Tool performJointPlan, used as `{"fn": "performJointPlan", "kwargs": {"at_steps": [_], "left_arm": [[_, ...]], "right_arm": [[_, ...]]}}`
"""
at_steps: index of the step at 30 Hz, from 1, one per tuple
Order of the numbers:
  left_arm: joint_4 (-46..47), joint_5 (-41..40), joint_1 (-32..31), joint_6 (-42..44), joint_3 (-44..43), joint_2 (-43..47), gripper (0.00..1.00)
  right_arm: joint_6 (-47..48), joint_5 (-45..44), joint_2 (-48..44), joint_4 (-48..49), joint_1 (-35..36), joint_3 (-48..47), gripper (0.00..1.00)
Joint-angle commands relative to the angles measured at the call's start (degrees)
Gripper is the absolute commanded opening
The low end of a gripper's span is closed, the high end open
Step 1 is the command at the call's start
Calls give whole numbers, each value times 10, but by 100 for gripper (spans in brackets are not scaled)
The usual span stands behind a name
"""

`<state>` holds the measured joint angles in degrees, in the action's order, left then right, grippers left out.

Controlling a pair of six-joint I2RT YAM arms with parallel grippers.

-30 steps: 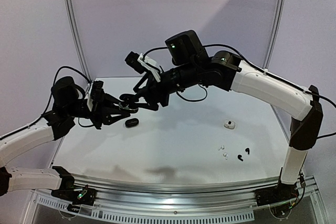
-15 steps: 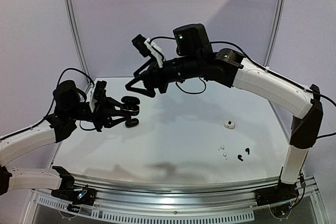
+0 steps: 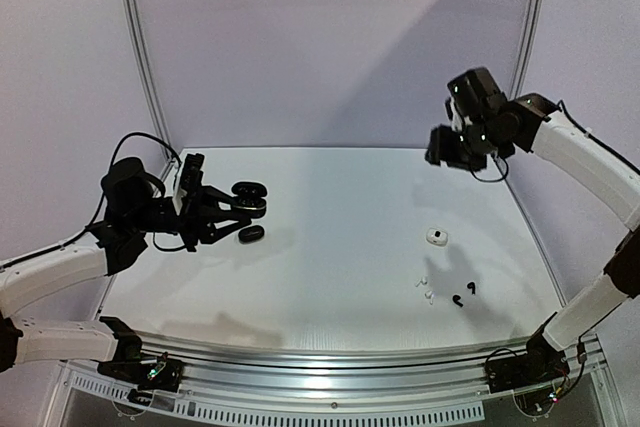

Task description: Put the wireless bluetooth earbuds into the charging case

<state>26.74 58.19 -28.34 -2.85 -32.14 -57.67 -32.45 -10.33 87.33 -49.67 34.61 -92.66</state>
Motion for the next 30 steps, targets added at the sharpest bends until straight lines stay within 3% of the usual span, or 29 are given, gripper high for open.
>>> {"fn": "performJointPlan", "kwargs": {"at_steps": [1,6,12,25,30], "left_arm": [[19,-5,-7,-5,11,5,0],[20,-5,-6,-4,12,6,0],[19,-3,-7,-2,15,11,0],[7,-4,-7,9,15,16,0],[12,-4,-6,12,15,15,0]], "right_arm": [[-77,-49,-25,-159,-46,144,58],[-64,-23,-38,-157,-81,268,58],[-6,16,-12,-100,-140,346,57],[90,58,71,-74,-146,333,55],[95,64,107,-81,-146,328,44]]}}
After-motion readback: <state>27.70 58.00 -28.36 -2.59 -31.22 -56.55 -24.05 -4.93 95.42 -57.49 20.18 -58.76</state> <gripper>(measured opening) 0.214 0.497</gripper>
